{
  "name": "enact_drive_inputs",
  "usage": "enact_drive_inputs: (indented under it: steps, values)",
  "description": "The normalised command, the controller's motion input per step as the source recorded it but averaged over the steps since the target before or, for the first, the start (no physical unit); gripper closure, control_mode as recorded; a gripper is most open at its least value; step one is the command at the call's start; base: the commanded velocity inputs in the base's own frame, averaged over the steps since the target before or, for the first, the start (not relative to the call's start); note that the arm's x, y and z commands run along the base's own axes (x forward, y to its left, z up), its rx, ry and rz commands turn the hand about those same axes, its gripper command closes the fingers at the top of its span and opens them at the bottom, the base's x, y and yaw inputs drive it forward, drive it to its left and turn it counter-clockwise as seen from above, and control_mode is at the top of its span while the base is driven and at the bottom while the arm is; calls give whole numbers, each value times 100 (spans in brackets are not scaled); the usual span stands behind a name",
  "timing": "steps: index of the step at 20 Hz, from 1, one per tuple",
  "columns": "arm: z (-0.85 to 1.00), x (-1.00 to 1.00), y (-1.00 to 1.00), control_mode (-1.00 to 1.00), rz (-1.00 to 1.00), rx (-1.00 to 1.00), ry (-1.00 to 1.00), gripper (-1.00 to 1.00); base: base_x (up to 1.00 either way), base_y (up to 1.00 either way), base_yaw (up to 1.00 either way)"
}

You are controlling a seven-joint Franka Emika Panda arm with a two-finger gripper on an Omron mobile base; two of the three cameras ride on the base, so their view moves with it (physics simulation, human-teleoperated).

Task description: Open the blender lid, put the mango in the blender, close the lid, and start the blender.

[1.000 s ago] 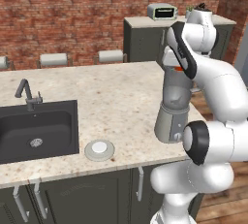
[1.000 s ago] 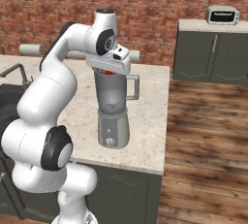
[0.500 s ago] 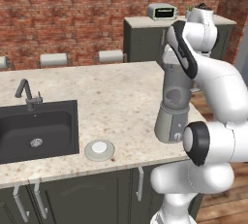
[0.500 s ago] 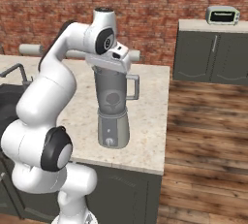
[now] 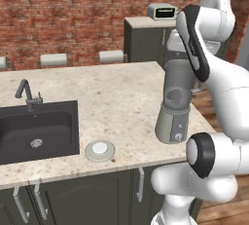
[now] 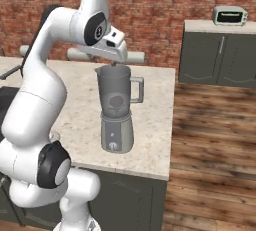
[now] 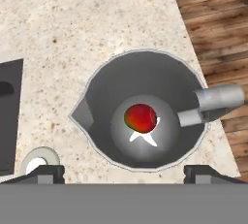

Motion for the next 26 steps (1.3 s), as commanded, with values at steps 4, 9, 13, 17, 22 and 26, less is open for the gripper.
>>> enact_drive_inputs:
  steps: [4,9,13,17,22,26]
  values:
    - [-5,-51,33,-100,13,0,5,-100,0,0,0]
    - [-2,-96,68,-100,17,-2,3,-100,0,0,0]
    - [-29,-100,83,-100,23,-8,0,-100,0,0,0]
    - [-60,-99,100,-100,20,-12,0,-100,0,0,0]
    - [-88,-69,100,-100,17,-17,2,-100,0,0,0]
    - [-100,-28,100,-100,8,-10,8,-100,0,0,0]
